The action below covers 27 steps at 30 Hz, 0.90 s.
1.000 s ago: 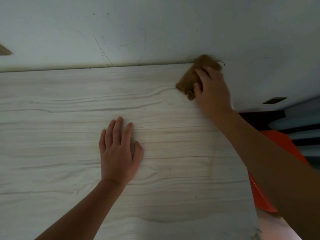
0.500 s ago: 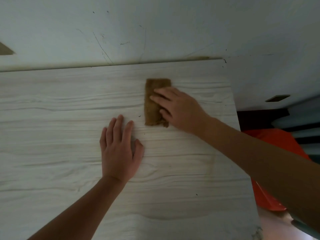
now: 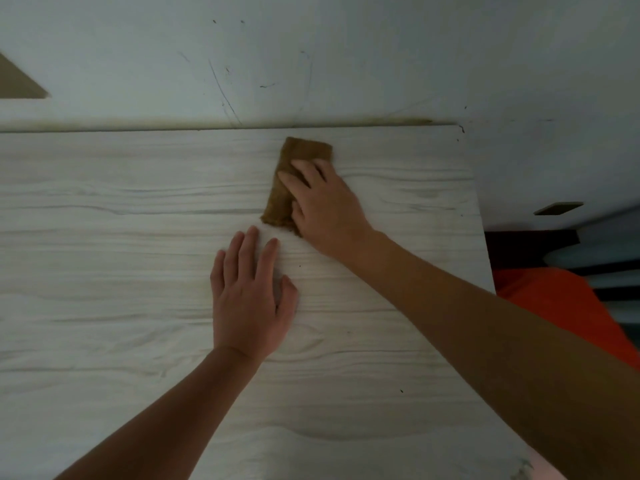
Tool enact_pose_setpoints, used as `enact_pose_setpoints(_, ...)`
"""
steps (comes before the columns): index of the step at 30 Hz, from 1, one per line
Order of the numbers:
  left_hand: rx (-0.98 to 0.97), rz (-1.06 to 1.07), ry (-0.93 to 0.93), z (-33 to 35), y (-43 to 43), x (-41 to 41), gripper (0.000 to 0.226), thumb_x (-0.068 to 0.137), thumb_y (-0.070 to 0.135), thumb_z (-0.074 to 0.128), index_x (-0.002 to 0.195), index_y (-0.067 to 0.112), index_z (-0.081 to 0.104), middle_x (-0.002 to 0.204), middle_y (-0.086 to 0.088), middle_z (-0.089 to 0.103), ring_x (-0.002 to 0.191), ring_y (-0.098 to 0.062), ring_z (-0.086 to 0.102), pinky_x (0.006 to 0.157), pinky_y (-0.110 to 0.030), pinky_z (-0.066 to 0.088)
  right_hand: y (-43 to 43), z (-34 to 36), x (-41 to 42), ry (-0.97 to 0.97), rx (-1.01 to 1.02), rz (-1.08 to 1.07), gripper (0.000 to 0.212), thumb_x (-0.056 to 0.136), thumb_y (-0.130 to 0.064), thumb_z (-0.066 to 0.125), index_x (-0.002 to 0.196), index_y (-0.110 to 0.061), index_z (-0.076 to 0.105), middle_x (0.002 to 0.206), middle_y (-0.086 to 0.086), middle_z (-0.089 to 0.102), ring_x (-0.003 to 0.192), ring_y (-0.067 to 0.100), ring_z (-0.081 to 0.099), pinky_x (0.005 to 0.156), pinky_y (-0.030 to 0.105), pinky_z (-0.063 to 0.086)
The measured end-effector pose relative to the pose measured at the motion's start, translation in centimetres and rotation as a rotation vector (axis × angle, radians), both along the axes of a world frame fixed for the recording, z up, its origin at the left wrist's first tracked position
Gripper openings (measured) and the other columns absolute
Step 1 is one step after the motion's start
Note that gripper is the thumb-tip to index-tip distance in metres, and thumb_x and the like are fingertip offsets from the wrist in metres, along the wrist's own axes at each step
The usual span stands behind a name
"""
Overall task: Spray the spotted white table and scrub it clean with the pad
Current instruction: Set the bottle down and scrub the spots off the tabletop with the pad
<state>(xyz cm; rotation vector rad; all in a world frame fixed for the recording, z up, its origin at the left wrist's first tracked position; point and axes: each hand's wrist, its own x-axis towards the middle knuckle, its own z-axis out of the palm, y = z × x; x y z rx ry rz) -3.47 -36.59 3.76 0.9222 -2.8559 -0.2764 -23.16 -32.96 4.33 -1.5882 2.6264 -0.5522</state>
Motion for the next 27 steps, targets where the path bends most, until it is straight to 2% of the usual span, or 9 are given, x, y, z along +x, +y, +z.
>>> enact_pose_setpoints(4,0.002,0.002,-0.003,0.0,0.0,0.0,0.059,0.097,0.039,0.039,0.148,0.012,0.049,0.163,-0.017,0.036,0.155,-0.034,0.027,0.126,-0.053,0.02,0.9,0.4,-2.2,0.033,0.023,0.01,0.05,0.092,-0.032,0.05,0.139,-0.016,0.056,0.142,0.005,0.052,0.13,0.025,0.045,0.1,0.04,0.045)
enact_pose_setpoints(11,0.009,0.002,0.004,0.0,0.1,0.0,0.059,0.097,0.038,0.039,0.149,0.012,0.049,0.163,-0.016,0.036,0.155,-0.034,0.027,0.127,-0.051,0.018,3.5,0.6,-7.7,0.039,0.1,-0.249,0.053,0.091,-0.036,0.048,0.139,-0.015,0.052,0.147,0.01,0.048,0.132,0.03,0.044,0.105,0.044,0.042)
enact_pose_setpoints(16,0.008,0.0,0.019,0.0,0.0,0.0,0.059,0.096,0.038,0.04,0.148,0.011,0.05,0.162,-0.018,0.038,0.153,-0.036,0.03,0.126,-0.052,0.02,6.5,1.0,-10.1,0.054,0.152,-0.337,0.053,0.094,-0.035,0.047,0.143,-0.015,0.047,0.149,0.009,0.044,0.134,0.03,0.041,0.103,0.046,0.042)
enact_pose_setpoints(22,-0.001,-0.005,0.037,0.0,0.0,0.0,0.059,0.096,0.036,0.04,0.147,0.009,0.051,0.161,-0.02,0.039,0.152,-0.037,0.032,0.126,-0.054,0.021,11.6,1.5,-12.9,0.05,0.175,-0.485,0.052,0.095,-0.03,0.05,0.143,-0.011,0.045,0.148,0.014,0.044,0.135,0.037,0.038,0.102,0.05,0.043)
enact_pose_setpoints(27,-0.002,-0.007,0.037,-0.1,0.0,0.1,0.059,0.095,0.036,0.041,0.146,0.009,0.051,0.161,-0.02,0.039,0.152,-0.038,0.032,0.126,-0.054,0.021,9.4,1.5,-11.9,0.026,0.159,-0.504,0.052,0.089,-0.02,0.047,0.139,-0.004,0.048,0.142,0.019,0.049,0.128,0.042,0.04,0.1,0.051,0.045)
